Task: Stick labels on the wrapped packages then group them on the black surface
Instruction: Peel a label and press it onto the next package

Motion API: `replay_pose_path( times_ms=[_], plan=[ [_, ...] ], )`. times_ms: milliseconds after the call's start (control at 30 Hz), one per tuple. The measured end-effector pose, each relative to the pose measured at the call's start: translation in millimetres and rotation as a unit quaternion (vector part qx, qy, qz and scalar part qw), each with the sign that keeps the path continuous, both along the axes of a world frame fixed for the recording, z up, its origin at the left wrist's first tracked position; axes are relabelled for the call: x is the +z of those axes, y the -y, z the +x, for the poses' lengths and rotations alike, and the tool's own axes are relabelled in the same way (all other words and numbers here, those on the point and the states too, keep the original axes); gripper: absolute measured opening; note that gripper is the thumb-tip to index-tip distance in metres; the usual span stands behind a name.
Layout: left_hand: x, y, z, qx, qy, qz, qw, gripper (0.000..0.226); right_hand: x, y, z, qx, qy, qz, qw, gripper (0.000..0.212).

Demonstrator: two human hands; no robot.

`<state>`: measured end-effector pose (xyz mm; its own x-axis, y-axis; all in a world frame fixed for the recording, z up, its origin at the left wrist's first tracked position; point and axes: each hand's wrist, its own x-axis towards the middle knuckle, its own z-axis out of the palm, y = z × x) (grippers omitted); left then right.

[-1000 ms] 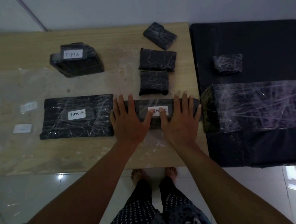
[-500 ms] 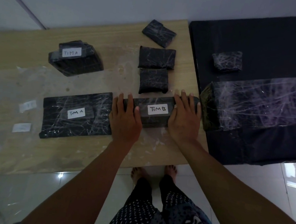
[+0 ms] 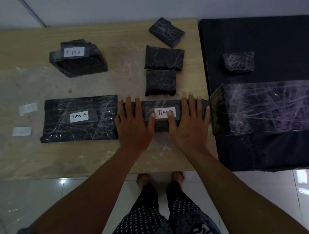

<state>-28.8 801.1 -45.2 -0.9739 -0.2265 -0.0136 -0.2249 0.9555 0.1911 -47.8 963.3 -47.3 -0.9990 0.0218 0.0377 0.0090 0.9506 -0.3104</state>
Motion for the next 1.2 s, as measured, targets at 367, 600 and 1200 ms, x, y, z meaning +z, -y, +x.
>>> replay_pose_path(
  times_ms=[367, 600, 1200],
  plan=[
    [-5.7, 17.0, 1.0, -0.034, -0.051, 0.057, 0.996, 0.055, -5.0, -8.2, -3.6, -0.006, -0.037, -0.061, 0.997, 0.051],
    [-1.3, 3.8, 4.6, -0.004, -0.016, 0.000, 1.000, 0.088, -0.5, 4.7, 9.9, -0.020, -0.003, 0.018, 1.000, 0.081],
    [-13.9, 21.7, 5.6, -0.063, -0.069, 0.044, 0.995, 0.052, -4.8, -6.1, 14.3, -0.020, -0.053, -0.061, 0.997, 0.057]
  ],
)
